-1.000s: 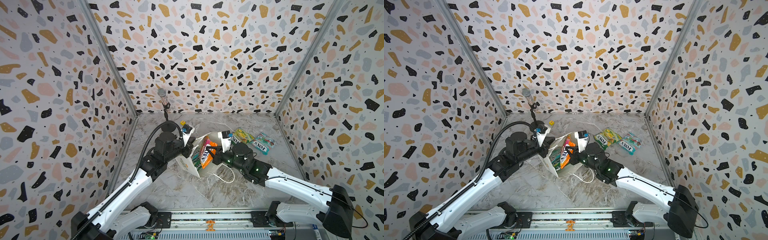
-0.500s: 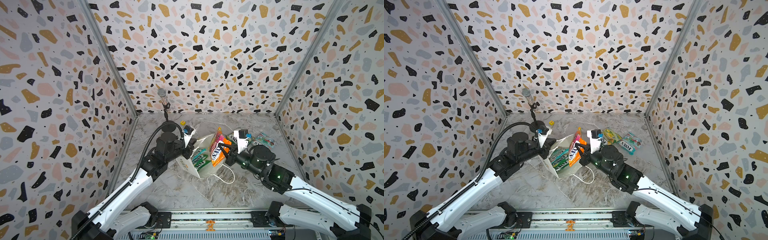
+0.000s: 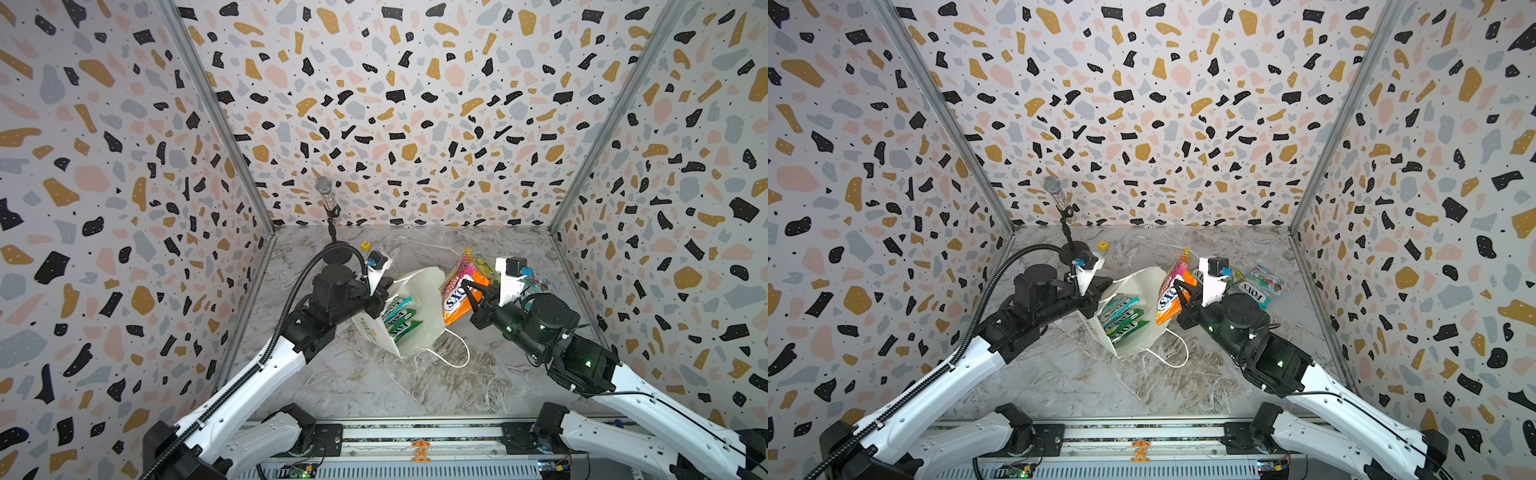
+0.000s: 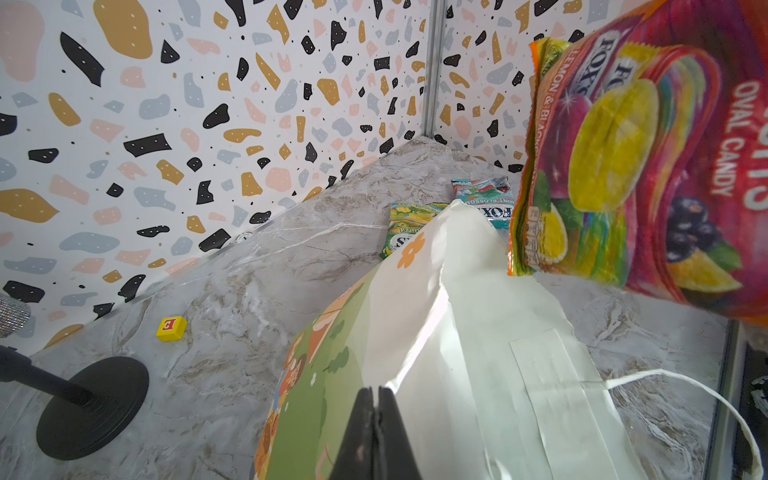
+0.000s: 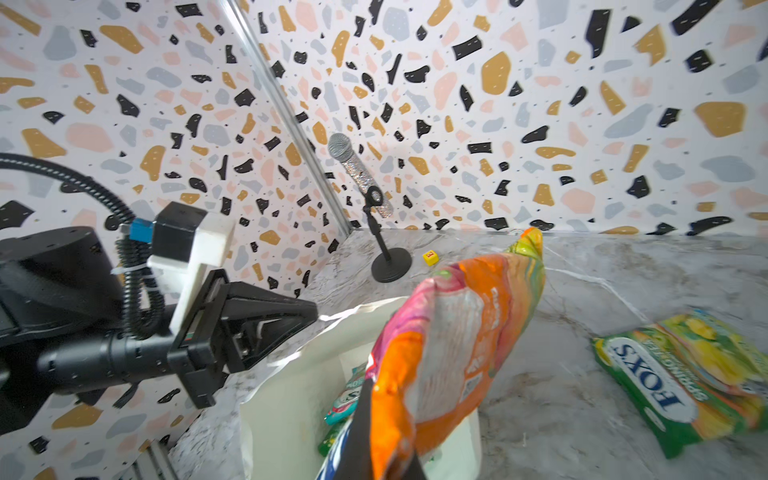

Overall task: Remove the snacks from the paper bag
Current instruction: 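Pull the orange packet up out of the bag with the right gripper, then lower the orange packet beside the bag and open the right gripper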

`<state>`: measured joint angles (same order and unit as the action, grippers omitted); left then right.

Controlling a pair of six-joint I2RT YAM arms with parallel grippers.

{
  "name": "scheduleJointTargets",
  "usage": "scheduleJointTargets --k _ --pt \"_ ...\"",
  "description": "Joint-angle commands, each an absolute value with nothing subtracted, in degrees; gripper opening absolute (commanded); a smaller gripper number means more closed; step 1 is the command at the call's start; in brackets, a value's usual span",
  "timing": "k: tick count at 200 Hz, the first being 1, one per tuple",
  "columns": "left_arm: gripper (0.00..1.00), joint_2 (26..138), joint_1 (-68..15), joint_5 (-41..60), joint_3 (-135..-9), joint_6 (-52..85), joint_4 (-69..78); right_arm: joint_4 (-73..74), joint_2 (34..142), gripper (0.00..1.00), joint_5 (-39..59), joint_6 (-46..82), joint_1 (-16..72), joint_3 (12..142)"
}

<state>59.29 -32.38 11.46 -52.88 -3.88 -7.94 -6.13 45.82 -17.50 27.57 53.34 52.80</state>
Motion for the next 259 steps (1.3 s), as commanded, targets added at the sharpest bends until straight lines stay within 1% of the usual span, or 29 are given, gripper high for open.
scheduleJointTargets --k 1,25,48,76,105,144,200,216,259 --pt "0.00 59.3 -32.6 11.3 -54.3 -4.8 -7.3 -10.8 43.7 0.00 -26.1 28.0 51.0 55.4" --pt "0.00 59.3 -32.6 11.4 -54.3 -4.7 -7.2 -14.2 43.2 0.00 -23.7 29.1 44.0 54.3" --pt "0.00 59.2 -32.6 11.4 -54.3 -4.7 -7.2 -14.5 43.0 0.00 -17.9 29.3 36.4 51.5" --pt "0.00 59.2 -32.6 11.2 -54.3 -4.7 -7.2 -13.4 44.6 0.00 -9.1 29.3 28.2 47.5" --pt "0.00 59.2 -32.6 11.7 -54.1 -4.6 -6.9 -9.6 48.2 0.00 1.0 29.4 22.3 43.4" --pt "0.00 59.0 -32.7 11.5 -54.1 -4.6 -6.8 -2.2 55.4 0.00 12.9 28.1 19.6 40.8" --pt "0.00 58.5 -32.7 11.1 -54.1 -4.8 -6.9 14.1 69.4 0.00 31.5 29.9 18.7 39.5" --pt "0.00 58.4 -32.7 10.9 -54.1 -4.9 -6.9 17.2 73.1 0.00 34.6 30.9 18.6 39.9" --pt "0.00 58.3 -32.7 10.8 -54.1 -5.0 -7.0 21.7 81.0 0.00 38.8 31.7 17.0 39.1"
